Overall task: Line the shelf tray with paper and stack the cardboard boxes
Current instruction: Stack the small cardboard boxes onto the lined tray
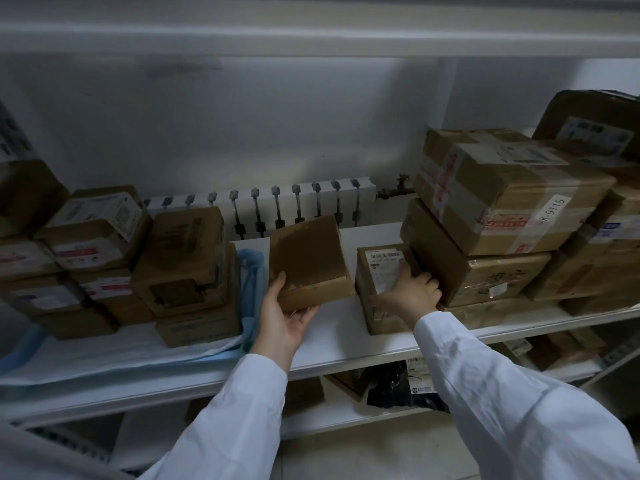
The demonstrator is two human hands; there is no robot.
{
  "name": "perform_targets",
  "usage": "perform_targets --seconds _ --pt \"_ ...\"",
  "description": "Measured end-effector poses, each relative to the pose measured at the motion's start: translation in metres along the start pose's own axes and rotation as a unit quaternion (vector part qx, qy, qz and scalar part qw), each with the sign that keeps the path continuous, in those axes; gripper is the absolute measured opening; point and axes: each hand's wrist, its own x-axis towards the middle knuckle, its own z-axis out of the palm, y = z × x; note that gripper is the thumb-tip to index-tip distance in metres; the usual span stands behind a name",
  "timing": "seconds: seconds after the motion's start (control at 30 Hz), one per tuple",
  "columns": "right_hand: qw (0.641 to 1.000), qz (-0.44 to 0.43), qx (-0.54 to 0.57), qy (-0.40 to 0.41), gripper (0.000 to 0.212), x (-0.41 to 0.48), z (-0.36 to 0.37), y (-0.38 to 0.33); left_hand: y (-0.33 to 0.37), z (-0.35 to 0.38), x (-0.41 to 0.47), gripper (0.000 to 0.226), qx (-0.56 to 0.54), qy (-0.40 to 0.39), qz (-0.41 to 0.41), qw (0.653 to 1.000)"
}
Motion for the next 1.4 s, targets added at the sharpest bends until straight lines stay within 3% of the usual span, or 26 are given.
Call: perform_targets --seconds 0.2,0.37,0.53,0.7,0.8,0.9,1.1,1.2,1.4 --pt "0.993 -0.054 0.071 0.074 0.101 -0.006 -0.006 -0.008 0.006 0.001 -0.004 0.048 -0.017 -0.021 0.014 1.000" --pt "0.962 -0.155 0.185 0.130 0.108 -0.015 -0.015 -0.028 0.014 0.000 -0.007 0.043 -0.049 -0.046 0.031 0.997" --pt "0.943 -0.199 0.210 0.167 0.103 -0.023 -0.021 -0.044 0.023 0.003 -0.015 0.045 -0.049 -0.053 0.048 0.996" --pt "0.924 -0.203 0.287 0.150 0.096 -0.028 -0.025 -0.068 0.047 0.009 -0.027 0.031 -0.041 -0.063 0.076 0.994" --pt "0.884 -0.167 0.422 0.114 0.084 -0.030 -0.032 -0.087 0.065 0.012 -0.035 0.019 -0.034 -0.072 0.101 0.992" --pt "0.806 -0.107 0.581 0.035 0.074 -0.028 -0.040 -0.108 0.082 0.013 -0.041 0.011 -0.026 -0.082 0.128 0.988" --pt "0.673 -0.023 0.734 -0.089 0.048 -0.040 -0.052 -0.143 0.114 0.006 -0.049 0.013 -0.024 -0.096 0.176 0.979" --pt "0.643 -0.024 0.759 -0.100 0.049 -0.048 -0.052 -0.156 0.133 -0.003 -0.049 0.013 -0.033 -0.065 0.203 0.976" --pt "0.631 -0.045 0.764 -0.126 0.045 -0.060 -0.052 -0.181 0.163 -0.031 -0.037 0.055 0.047 0.042 0.243 0.968"
